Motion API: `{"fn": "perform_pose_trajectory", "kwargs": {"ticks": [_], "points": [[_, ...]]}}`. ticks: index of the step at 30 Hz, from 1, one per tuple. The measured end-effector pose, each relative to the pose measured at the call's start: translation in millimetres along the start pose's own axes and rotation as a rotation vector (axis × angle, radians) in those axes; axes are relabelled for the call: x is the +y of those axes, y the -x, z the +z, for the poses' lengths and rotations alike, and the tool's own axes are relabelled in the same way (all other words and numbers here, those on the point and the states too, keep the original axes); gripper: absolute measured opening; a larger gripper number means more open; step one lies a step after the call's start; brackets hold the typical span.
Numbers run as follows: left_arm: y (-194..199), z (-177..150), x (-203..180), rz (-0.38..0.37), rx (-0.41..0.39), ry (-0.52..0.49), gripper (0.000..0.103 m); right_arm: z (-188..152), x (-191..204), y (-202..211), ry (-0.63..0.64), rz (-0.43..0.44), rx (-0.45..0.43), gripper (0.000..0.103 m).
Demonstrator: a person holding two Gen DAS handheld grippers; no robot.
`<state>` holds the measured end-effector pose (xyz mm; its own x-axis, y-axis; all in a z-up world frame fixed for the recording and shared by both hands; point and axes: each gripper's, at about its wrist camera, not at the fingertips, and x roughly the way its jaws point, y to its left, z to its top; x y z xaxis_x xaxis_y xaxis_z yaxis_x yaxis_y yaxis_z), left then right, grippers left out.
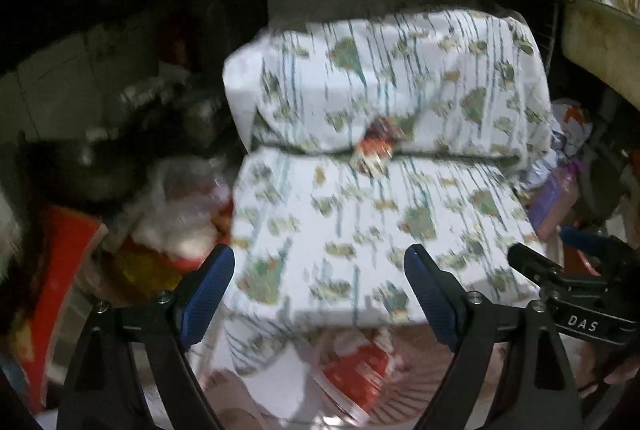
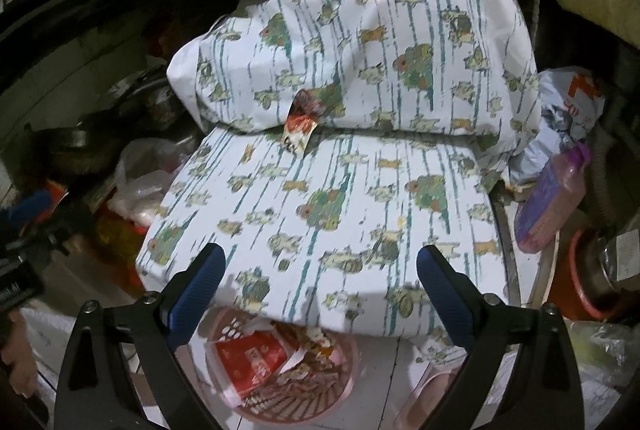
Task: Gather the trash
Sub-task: 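Move both tools back over the stool toward the red-and-white packet, then close the right tool on the red-and-white snack packet on the stool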
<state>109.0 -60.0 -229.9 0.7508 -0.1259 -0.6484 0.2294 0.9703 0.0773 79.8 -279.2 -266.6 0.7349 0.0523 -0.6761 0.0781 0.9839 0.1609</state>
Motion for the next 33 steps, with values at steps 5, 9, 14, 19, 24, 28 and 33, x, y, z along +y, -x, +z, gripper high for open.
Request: {"fn": "perform_pose_trajectory", "kwargs": {"ticks": [5,9,14,19,24,28,33], "points": [[4.9,23.6,4.9,0.018,-0.039,0.004,0.088,24.3,-0.8,-2.4,0.01,-0.006,0.017,0.096],[0.6,53.0,8.5,0.034,-0.063,-0.001,0.089,56.6,-7.8,8.3,-0.009,-0.005,-0.049,0.098],[-14.3,97.0,12.4,-0.019,-0.07,0.037,0.092,108.7,-14.8,7.9,-0.029,-0.022,-0.133,0.101],[-48.6,137.3,19.2,0.023,-0.078,0.065,0.093,156.9,-15.9,-8.5,-0.06,-0.018,-0.174,0.103],[-92.7,159.5,26.8,0.066,-0.078,0.069,0.103,183.9,-16.1,-52.3,-0.071,-0.004,-0.148,0.103],[-141.8,169.8,31.5,0.079,-0.023,0.072,0.103,193.4,-11.7,-108.2,-0.068,0.003,-0.075,0.103],[-203.1,172.4,33.2,0.114,0.068,0.048,0.103,192.3,-3.1,-183.5,-0.036,0.028,0.092,0.103]]}}
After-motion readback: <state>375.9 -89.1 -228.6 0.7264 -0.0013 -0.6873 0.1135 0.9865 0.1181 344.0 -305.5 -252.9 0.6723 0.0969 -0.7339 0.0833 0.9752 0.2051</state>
